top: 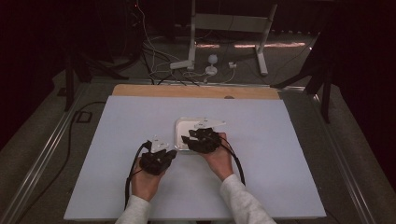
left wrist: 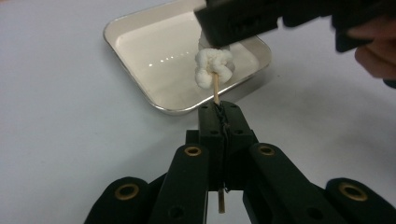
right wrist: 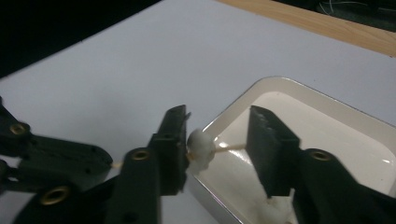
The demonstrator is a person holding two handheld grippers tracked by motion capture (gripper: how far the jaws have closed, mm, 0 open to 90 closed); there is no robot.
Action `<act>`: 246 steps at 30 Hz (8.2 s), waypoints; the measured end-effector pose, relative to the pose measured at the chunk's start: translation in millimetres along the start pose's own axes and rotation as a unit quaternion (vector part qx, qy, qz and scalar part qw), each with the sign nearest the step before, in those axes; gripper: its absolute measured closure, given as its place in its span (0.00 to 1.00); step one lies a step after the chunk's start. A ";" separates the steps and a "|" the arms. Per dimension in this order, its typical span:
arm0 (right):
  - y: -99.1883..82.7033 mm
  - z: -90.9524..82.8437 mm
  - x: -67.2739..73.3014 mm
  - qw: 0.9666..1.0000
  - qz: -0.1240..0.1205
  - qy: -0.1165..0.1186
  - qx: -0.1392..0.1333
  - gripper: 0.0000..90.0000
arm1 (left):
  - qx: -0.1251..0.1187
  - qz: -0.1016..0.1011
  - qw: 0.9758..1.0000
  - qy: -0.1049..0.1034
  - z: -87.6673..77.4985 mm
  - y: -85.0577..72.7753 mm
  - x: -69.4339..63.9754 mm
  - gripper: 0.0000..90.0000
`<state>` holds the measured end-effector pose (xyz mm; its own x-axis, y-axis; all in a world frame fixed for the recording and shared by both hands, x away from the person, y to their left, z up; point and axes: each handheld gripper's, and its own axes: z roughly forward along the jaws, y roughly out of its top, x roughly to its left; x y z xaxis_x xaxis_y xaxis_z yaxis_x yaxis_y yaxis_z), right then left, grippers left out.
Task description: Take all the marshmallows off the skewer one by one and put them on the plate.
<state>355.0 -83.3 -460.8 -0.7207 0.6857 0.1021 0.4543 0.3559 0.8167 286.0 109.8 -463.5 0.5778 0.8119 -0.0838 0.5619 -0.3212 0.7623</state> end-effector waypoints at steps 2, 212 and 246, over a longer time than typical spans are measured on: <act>-0.3 1.3 2.3 1.000 -0.005 -0.001 0.003 0.74 | 0.001 0.000 1.000 0.000 0.1 -0.3 0.5 1.00; -7.5 -9.4 -26.8 0.997 0.034 -0.049 -0.039 0.72 | -0.055 -0.034 0.998 0.012 -26.7 12.3 -4.8 1.00; -2.1 1.5 -4.8 0.998 -0.006 -0.067 -0.014 0.97 | -0.046 -0.016 0.999 0.006 -21.5 12.9 -14.9 1.00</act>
<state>358.3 -86.3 -463.9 -0.6488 0.7608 0.0162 0.4300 0.3490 0.8326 272.0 104.1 -438.6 0.5526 0.8271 -0.1022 0.5235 -0.2491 0.8148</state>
